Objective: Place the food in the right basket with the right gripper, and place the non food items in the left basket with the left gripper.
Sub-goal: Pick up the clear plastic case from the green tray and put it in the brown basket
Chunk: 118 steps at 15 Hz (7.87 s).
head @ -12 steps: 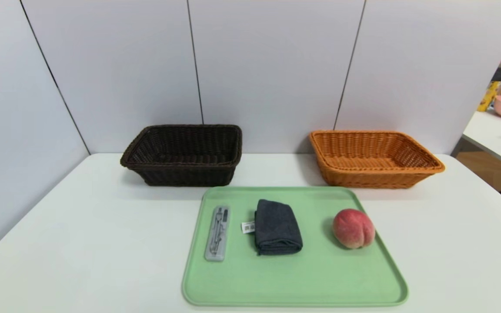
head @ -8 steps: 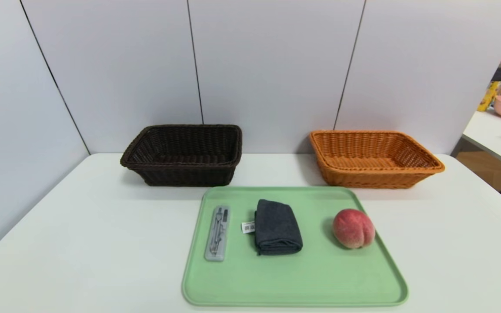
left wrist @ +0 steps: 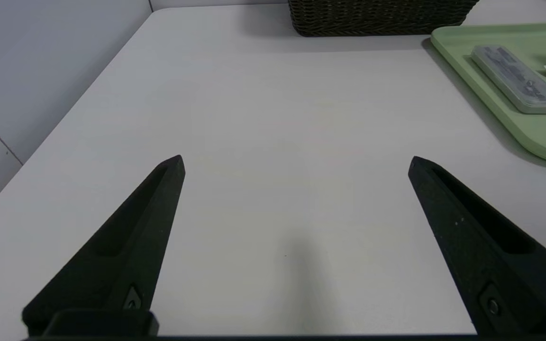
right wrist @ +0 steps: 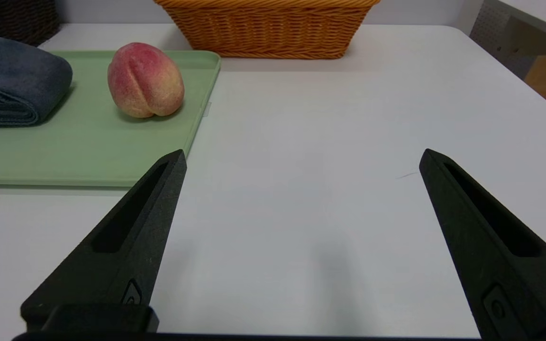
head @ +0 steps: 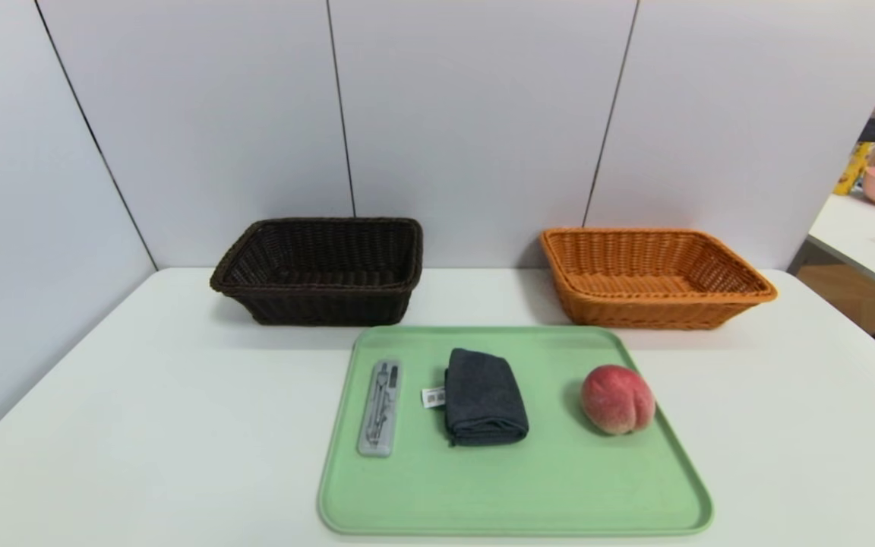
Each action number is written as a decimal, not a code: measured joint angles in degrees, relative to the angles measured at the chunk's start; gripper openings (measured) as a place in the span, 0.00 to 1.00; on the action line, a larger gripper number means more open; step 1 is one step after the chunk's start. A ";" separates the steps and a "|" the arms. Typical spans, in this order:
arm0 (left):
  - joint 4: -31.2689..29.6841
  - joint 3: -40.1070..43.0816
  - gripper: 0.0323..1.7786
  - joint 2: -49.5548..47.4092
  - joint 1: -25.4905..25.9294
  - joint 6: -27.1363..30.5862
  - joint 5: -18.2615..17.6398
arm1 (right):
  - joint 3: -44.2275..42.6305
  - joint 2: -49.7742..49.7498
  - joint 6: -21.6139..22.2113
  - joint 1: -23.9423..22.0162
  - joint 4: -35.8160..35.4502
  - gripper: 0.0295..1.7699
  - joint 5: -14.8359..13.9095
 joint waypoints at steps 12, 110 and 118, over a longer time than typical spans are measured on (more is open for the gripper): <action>0.02 0.00 0.95 0.00 0.00 0.02 -0.02 | 0.00 0.00 0.00 0.00 0.00 0.96 0.02; 37.68 -90.77 0.95 118.53 -43.02 -38.36 17.08 | 0.02 0.00 -0.02 0.00 0.00 0.96 0.00; 37.21 -91.34 0.95 119.38 -42.97 -38.28 15.87 | 0.00 0.00 0.01 0.00 -0.02 0.96 0.02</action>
